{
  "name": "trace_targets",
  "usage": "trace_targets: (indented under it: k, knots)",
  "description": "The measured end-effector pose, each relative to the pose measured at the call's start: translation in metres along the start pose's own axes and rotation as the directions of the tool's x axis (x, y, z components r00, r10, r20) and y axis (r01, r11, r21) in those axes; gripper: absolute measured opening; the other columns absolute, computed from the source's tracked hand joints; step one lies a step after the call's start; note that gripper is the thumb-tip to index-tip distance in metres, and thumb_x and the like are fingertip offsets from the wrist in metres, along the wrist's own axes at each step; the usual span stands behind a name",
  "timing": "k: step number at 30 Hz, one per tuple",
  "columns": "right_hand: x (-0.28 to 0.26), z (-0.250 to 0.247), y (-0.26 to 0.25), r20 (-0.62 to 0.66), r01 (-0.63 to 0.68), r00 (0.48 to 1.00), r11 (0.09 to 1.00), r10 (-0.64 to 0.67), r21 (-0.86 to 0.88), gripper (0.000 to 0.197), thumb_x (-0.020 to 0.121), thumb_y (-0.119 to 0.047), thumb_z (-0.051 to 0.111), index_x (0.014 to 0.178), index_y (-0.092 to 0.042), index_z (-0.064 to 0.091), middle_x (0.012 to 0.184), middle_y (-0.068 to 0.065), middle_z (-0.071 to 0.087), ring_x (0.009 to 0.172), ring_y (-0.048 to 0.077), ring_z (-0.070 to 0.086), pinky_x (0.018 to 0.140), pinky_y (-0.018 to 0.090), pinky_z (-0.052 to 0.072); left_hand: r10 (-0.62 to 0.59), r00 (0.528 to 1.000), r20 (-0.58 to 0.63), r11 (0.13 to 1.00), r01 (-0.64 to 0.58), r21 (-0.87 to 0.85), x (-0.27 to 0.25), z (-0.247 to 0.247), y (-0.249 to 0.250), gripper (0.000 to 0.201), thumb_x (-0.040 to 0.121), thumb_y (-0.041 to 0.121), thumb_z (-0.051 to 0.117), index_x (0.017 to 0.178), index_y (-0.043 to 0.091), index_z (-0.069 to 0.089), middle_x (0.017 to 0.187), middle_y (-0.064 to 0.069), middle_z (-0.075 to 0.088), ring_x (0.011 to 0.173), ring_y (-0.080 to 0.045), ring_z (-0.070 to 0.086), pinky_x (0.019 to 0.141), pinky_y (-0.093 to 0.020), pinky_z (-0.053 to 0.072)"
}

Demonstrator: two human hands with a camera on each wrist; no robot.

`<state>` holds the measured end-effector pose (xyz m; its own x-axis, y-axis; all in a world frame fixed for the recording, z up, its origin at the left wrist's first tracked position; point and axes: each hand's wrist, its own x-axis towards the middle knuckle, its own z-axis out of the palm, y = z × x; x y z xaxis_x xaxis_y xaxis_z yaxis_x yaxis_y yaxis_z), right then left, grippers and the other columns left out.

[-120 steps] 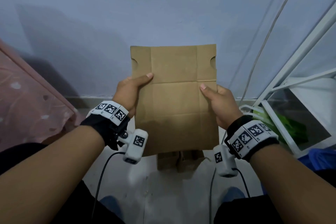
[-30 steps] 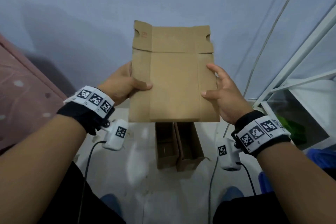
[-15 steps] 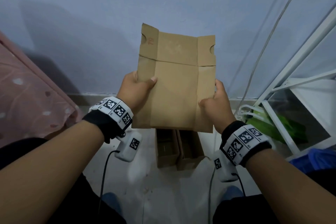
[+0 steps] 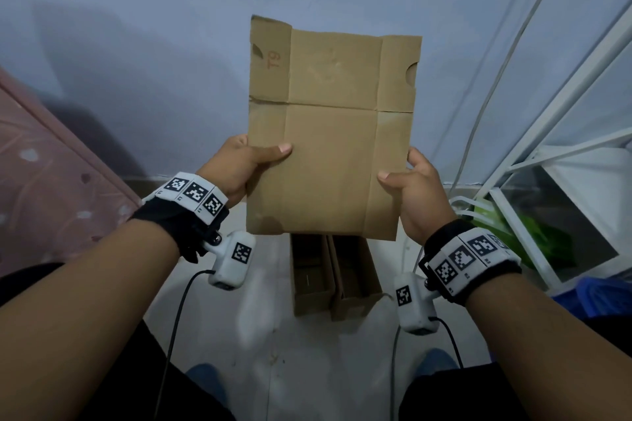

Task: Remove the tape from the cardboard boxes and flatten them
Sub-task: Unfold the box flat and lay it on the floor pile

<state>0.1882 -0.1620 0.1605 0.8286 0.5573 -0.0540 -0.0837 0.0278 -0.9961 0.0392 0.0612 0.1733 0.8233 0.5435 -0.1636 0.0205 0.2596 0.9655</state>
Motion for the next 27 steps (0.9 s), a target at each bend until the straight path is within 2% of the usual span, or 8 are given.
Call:
trace_targets:
  k: [6,10,13,16,20,23,25,27]
  knots:
    - [0.001,-0.003,0.005,0.134,-0.099,0.986,0.995,0.097,0.005,0.035,0.094,0.011,0.055,0.117,-0.013,0.065,0.113,0.008,0.076,0.107,0.028,0.072,0.093,0.043,0.057,-0.005,0.999,0.035,1.000,0.005,0.021,0.000,-0.007,-0.005,0.050,0.075,0.008,0.075,0.124,0.001,0.065,0.117,-0.015,0.073,0.106,-0.029,0.071,0.087,-0.040,0.059]
    - [0.004,-0.001,0.020,0.082,-0.164,0.982,0.985,0.168,-0.056,0.031,0.093,0.007,0.060,0.117,-0.011,0.067,0.112,0.008,0.077,0.106,0.029,0.073,0.098,0.048,0.056,-0.043,0.999,-0.022,0.997,0.045,0.067,0.003,-0.007,-0.019,0.044,0.080,0.004,0.077,0.122,0.000,0.066,0.113,-0.015,0.074,0.104,-0.031,0.072,0.090,-0.044,0.058]
    - [0.005,0.006,0.036,0.055,-0.201,0.976,0.971,0.209,-0.127,0.027,0.092,0.005,0.062,0.111,-0.013,0.069,0.110,0.007,0.077,0.104,0.028,0.072,0.099,0.049,0.055,-0.072,0.992,-0.099,0.992,0.081,0.094,0.004,-0.011,-0.035,0.037,0.081,0.004,0.078,0.116,0.002,0.068,0.108,-0.013,0.076,0.100,-0.031,0.073,0.084,-0.040,0.059]
    - [0.009,0.019,0.048,0.062,-0.222,0.969,0.954,0.239,-0.201,0.027,0.092,0.003,0.063,0.116,-0.010,0.068,0.112,0.009,0.075,0.107,0.028,0.070,0.100,0.048,0.055,-0.096,0.980,-0.175,0.985,0.119,0.125,0.003,-0.023,-0.053,0.029,0.079,0.004,0.080,0.107,0.005,0.071,0.102,-0.012,0.077,0.096,-0.031,0.074,0.076,-0.035,0.060]
    - [0.013,0.048,0.068,0.091,-0.251,0.953,0.923,0.288,-0.291,0.022,0.093,-0.002,0.064,0.111,-0.014,0.067,0.109,0.006,0.073,0.104,0.027,0.069,0.093,0.045,0.057,-0.120,0.954,-0.275,0.952,0.189,0.240,0.010,-0.058,-0.057,0.036,0.070,0.016,0.089,0.103,0.010,0.074,0.099,-0.009,0.078,0.094,-0.031,0.074,0.089,-0.046,0.058]
    - [0.019,0.081,0.076,0.146,-0.270,0.929,0.894,0.339,-0.359,0.013,0.096,0.001,0.057,0.092,-0.011,0.059,0.090,0.011,0.067,0.080,0.027,0.069,0.069,0.041,0.062,-0.125,0.916,-0.382,0.938,0.234,0.254,0.023,-0.111,-0.052,0.067,0.046,0.036,0.098,0.104,0.011,0.076,0.099,-0.008,0.078,0.091,-0.033,0.074,0.090,-0.051,0.057]
    - [0.024,0.101,0.079,0.178,-0.288,0.914,0.893,0.364,-0.347,0.020,0.096,0.003,0.055,0.084,-0.012,0.051,0.084,0.014,0.062,0.069,0.029,0.065,0.059,0.039,0.060,-0.135,0.896,-0.423,0.938,0.254,0.236,0.026,-0.144,-0.060,0.066,0.048,0.035,0.097,0.106,0.012,0.076,0.100,-0.008,0.078,0.092,-0.033,0.074,0.091,-0.052,0.057]
    - [0.022,0.115,0.082,0.228,-0.297,0.890,0.882,0.394,-0.365,0.021,0.096,-0.003,0.059,0.081,-0.014,0.050,0.087,0.014,0.064,0.076,0.030,0.067,0.061,0.038,0.059,-0.176,0.875,-0.451,0.919,0.310,0.243,0.023,-0.161,-0.075,0.067,0.051,0.035,0.095,0.110,0.011,0.074,0.101,-0.010,0.078,0.093,-0.034,0.074,0.091,-0.054,0.056]
